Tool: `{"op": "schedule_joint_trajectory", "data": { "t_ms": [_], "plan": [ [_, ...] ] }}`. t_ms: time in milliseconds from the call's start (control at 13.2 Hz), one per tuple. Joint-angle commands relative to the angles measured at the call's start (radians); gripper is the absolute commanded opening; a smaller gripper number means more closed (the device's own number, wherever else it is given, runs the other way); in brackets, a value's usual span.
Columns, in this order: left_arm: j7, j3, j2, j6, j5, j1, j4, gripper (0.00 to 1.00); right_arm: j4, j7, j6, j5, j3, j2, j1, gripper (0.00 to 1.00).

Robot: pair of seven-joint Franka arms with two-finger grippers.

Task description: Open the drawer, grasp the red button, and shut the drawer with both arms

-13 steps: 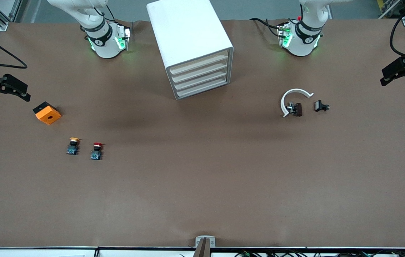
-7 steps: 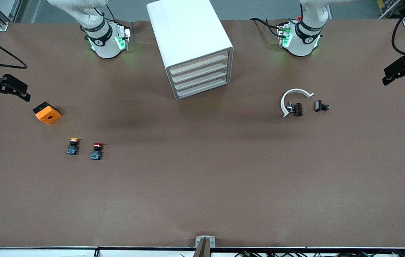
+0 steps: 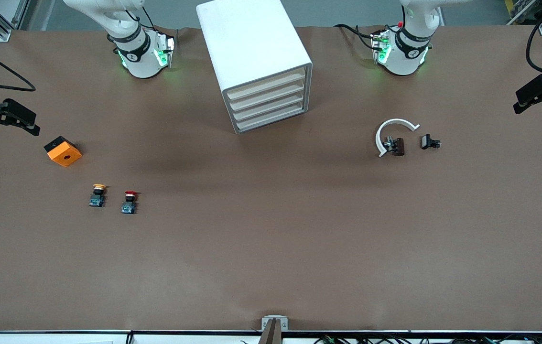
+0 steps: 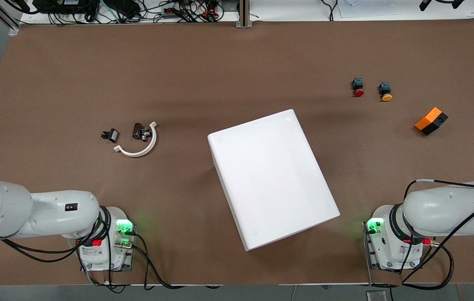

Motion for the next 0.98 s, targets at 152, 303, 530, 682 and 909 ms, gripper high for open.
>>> {"op": "schedule_joint_trajectory", "data": {
  "t_ms": [152,303,530,682,909],
  "plan": [
    [0.013,0.0,0.016,-0.014,0.002,0.009,0.044,1.0,0.024,0.007,-0.01,0.003,-0.002,0.013,0.005,1.0],
    [0.013,0.0,0.016,-0.014,0.002,0.009,0.044,1.0,0.024,0.007,-0.004,0.004,-0.002,0.013,0.005,1.0],
    [0.011,0.0,0.018,-0.014,0.002,0.006,0.046,1.0,0.024,0.007,-0.005,0.004,-0.002,0.013,0.005,1.0],
    [0.01,-0.001,0.028,-0.014,0.002,0.0,0.044,1.0,0.023,0.007,-0.005,0.004,0.0,0.013,0.005,1.0],
    [0.013,-0.009,0.029,-0.016,0.004,-0.001,0.044,1.0,0.024,0.007,-0.005,0.004,0.0,0.013,0.005,1.0]
  ]
}}
